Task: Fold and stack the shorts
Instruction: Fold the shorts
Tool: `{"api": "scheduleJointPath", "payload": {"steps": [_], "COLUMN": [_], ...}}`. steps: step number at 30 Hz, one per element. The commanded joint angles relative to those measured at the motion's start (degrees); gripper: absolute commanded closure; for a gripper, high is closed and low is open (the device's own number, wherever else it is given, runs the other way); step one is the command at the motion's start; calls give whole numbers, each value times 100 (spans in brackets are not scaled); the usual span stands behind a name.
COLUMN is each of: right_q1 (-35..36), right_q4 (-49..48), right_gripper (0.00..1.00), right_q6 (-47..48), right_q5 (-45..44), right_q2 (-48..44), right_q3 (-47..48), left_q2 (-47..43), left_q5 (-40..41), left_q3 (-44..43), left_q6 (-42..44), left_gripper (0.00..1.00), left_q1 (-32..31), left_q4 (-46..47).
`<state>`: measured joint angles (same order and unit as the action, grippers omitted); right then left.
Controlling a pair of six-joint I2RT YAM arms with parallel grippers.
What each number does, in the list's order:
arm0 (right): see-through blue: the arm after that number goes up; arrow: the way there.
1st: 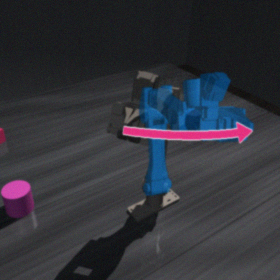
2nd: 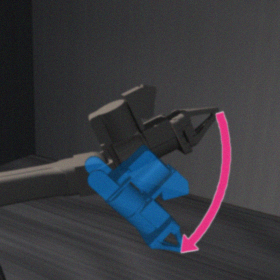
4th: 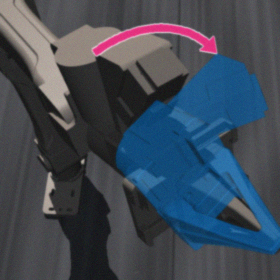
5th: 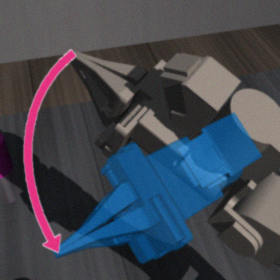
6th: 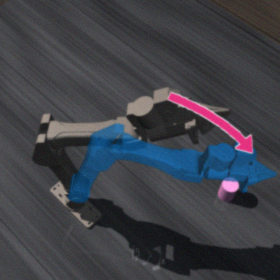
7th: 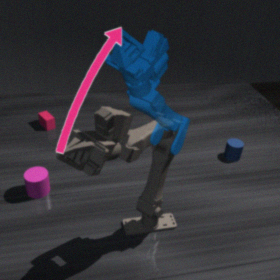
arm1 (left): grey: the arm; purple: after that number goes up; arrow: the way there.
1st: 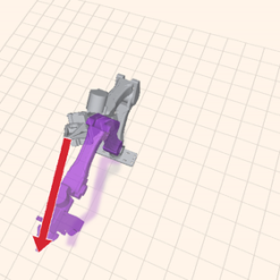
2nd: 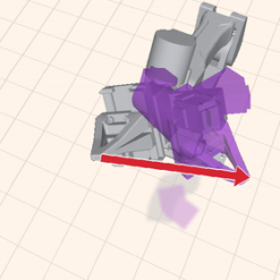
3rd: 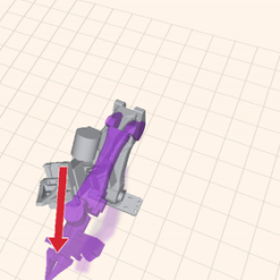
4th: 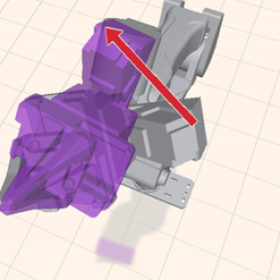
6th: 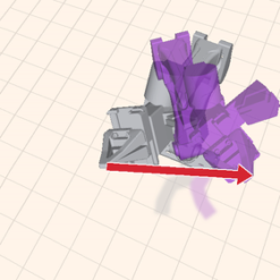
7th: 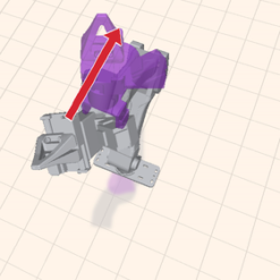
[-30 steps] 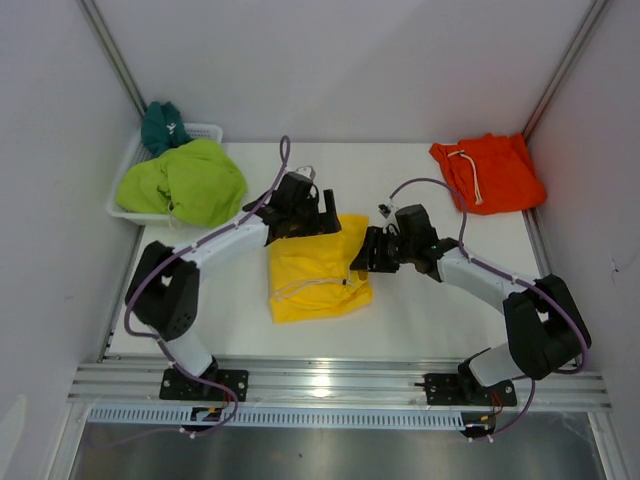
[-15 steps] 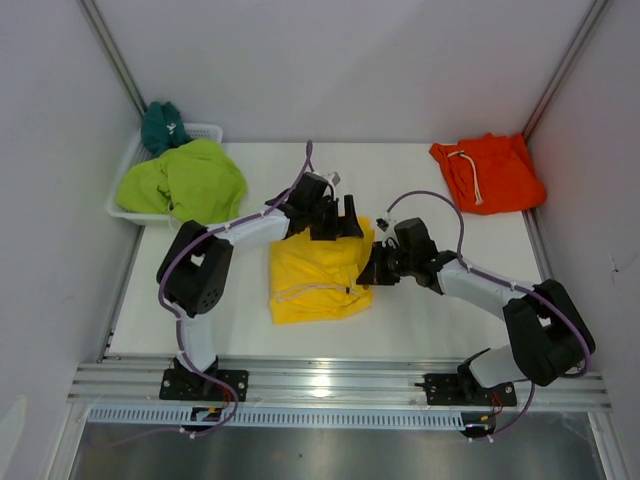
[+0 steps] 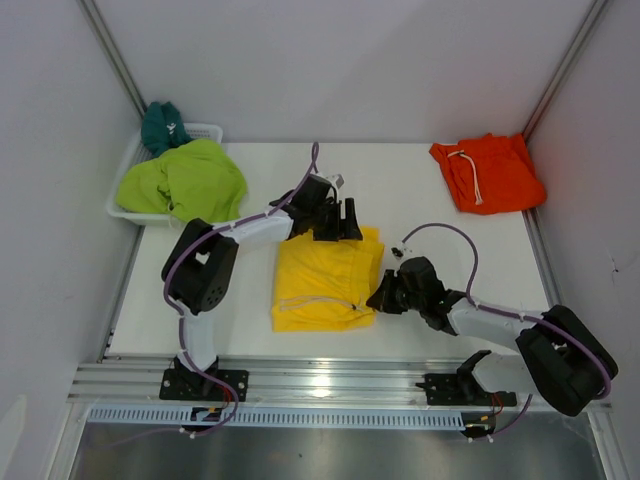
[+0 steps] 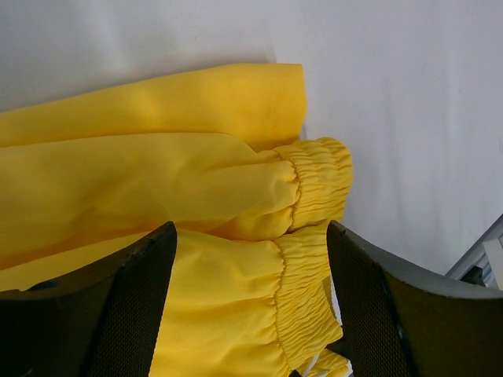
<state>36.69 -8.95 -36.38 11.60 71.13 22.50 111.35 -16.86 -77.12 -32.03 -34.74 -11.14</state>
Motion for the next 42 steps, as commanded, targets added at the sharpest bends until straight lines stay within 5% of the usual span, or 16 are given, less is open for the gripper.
{"api": "scheduleJointPath", "payload": {"steps": [1, 11, 13, 14, 17, 23, 30, 35, 42], "right_q1": [23, 304, 321, 322, 261, -344, -1426, -1989, -2324], "right_q4": [-265, 43, -45, -54, 190, 860, 983, 519, -457], "right_gripper": [100, 100, 90, 65, 48, 22, 9, 5, 4], "right_q6": [-509, -739, -774, -765, -669, -300, 17, 201, 263], "right_q5": [-798, -1037, -905, -861, -738, 184, 1371, 2141, 2786], "right_q2": [199, 664, 849, 850, 447, -415, -610, 38, 1260], "right_q3": [-281, -255, -264, -264, -115, 439, 536, 668, 843], "left_q2": [71, 405, 405, 396, 344, 150, -482, -1341, -2792], "left_q5": [165, 552, 596, 614, 649, 544, 544, 421, 403], "left_q3": [-251, -137, -145, -154, -329, -1092, -1270, -349, 2051], "left_q6": [57, -154, -172, -181, -128, 47, 162, -31, -637], "left_gripper": [21, 19, 19, 19, 18, 14, 8, 8, 8], "left_q1": [-85, -85, -85, -77, -68, -33, -24, -41, -76], "left_q4": [103, 349, 393, 402, 253, -230, -582, -356, 602]}}
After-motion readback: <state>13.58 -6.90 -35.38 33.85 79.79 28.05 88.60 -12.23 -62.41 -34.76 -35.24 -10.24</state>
